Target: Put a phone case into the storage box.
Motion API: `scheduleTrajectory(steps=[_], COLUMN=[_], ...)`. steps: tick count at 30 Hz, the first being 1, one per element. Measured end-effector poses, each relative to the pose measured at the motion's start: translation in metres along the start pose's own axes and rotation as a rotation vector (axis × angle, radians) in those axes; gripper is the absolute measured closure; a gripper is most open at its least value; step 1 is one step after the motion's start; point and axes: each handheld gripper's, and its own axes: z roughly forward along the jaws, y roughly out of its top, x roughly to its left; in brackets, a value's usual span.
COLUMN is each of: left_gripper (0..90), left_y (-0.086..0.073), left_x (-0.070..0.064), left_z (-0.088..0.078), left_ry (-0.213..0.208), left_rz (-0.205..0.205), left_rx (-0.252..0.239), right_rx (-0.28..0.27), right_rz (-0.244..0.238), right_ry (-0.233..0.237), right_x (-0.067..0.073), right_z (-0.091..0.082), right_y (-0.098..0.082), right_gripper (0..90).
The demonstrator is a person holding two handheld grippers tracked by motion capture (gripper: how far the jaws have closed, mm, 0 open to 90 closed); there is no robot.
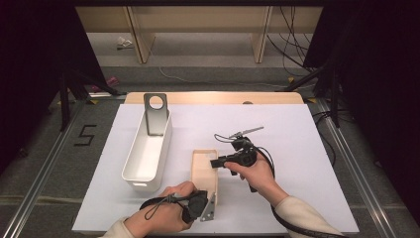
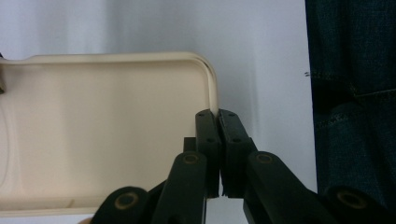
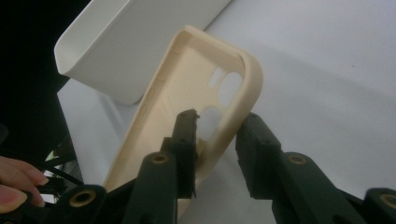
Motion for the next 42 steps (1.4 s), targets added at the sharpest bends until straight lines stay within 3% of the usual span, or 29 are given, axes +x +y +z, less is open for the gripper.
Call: scheduleTrajectory(steps=[12,23,25,27,31,35,40,42], left_gripper=[87.7,87.1,85.4,76.5,52.4,35.4,22.5,18.3], left_y=[-0.001,-0.005,-0.006,-0.007,-0.006,-0.008,-0.017,-0.023], left_x=[0.000,0.005,0.006,0.007,0.010,0.016,0.028,0.034], left_z=[0.003,0.006,0.006,0.003,-0.005,-0.015,-0.022,-0.023], left_ry=[-0.007,0.029,0.040,0.051,0.068,0.087,0.157,0.182], left_rz=[-0.013,-0.020,-0.031,-0.045,-0.103,-0.175,-0.298,-0.382], left_rx=[-0.006,-0.017,-0.030,-0.056,-0.145,-0.259,-0.380,-0.429], right_rx=[-0.010,-0.071,-0.095,-0.108,-0.134,-0.162,-0.189,-0.193], right_rz=[0.028,0.086,0.087,0.070,0.056,0.047,0.039,0.041], right_ry=[0.017,0.083,0.087,0.072,0.056,0.027,0.007,0.000], right_x=[0.002,0.006,0.008,0.009,0.010,0.008,0.006,0.005], right_z=[-0.003,-0.014,-0.017,-0.020,-0.025,-0.030,-0.036,-0.037], right_y=[0.000,0.002,0.003,0.004,0.005,0.006,0.007,0.007], right_gripper=[75.7,82.5,82.7,82.7,82.6,82.6,82.4,82.3])
